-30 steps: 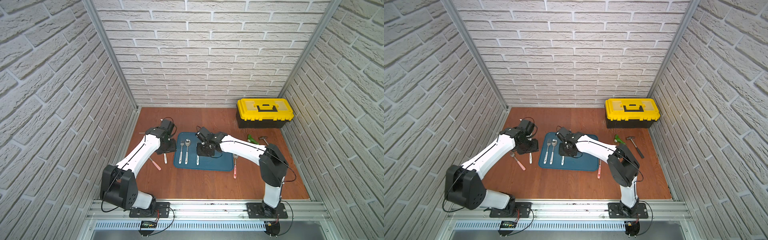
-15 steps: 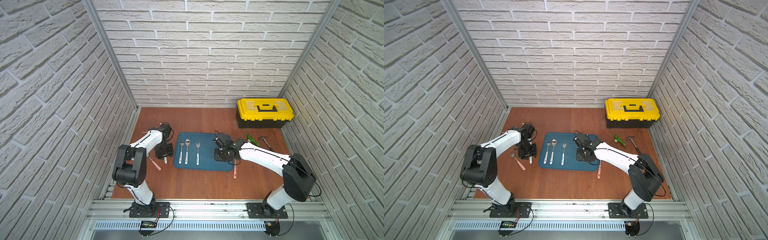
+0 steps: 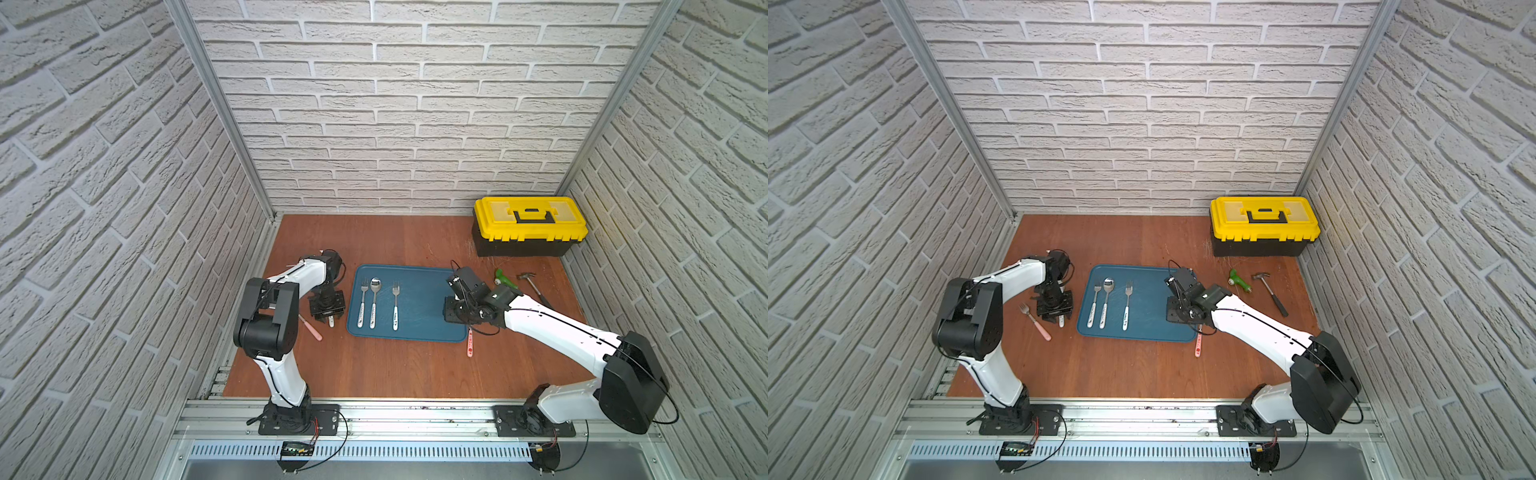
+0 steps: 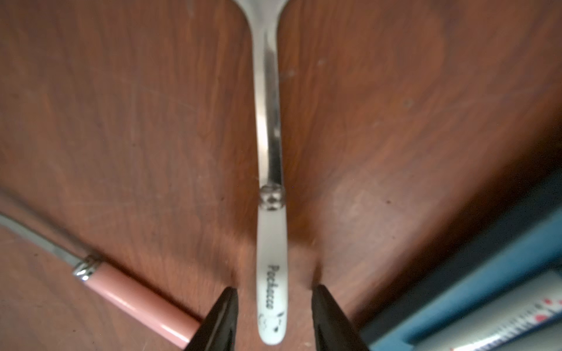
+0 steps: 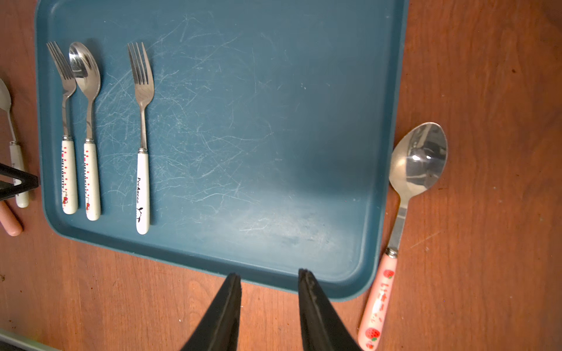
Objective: Set the spoon and fork side by side
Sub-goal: Pick up the spoon from the center of the board.
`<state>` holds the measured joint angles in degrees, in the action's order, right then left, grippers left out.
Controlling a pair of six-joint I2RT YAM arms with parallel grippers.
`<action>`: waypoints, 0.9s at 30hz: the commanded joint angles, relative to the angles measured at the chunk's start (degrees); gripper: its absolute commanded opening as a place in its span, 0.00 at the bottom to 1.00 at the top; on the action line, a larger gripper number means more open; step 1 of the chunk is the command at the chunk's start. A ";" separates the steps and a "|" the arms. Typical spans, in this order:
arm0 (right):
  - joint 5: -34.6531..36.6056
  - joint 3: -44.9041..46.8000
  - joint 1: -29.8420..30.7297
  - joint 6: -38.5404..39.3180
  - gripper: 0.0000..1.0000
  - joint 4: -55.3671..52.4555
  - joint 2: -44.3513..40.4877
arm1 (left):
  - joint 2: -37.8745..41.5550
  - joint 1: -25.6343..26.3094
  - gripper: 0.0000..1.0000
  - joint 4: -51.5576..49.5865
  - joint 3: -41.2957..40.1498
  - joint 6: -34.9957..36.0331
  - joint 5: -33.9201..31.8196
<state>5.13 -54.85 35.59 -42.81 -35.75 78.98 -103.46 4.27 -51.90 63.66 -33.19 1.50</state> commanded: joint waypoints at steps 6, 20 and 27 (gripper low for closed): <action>0.20 2.90 -0.53 0.14 0.36 1.64 -2.85 | -1.65 -0.76 0.36 0.12 0.78 -0.71 -2.25; 1.02 4.94 -1.05 0.35 0.35 1.26 -5.41 | -0.69 -0.41 0.11 -0.31 0.08 -2.39 -3.87; 1.31 5.45 -1.23 0.27 0.35 1.12 -5.74 | 2.53 1.38 0.08 -1.26 0.47 -2.75 -4.91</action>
<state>5.34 -50.13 34.68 -42.81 -35.33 74.67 -103.37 4.89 -51.99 63.94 -34.98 -1.65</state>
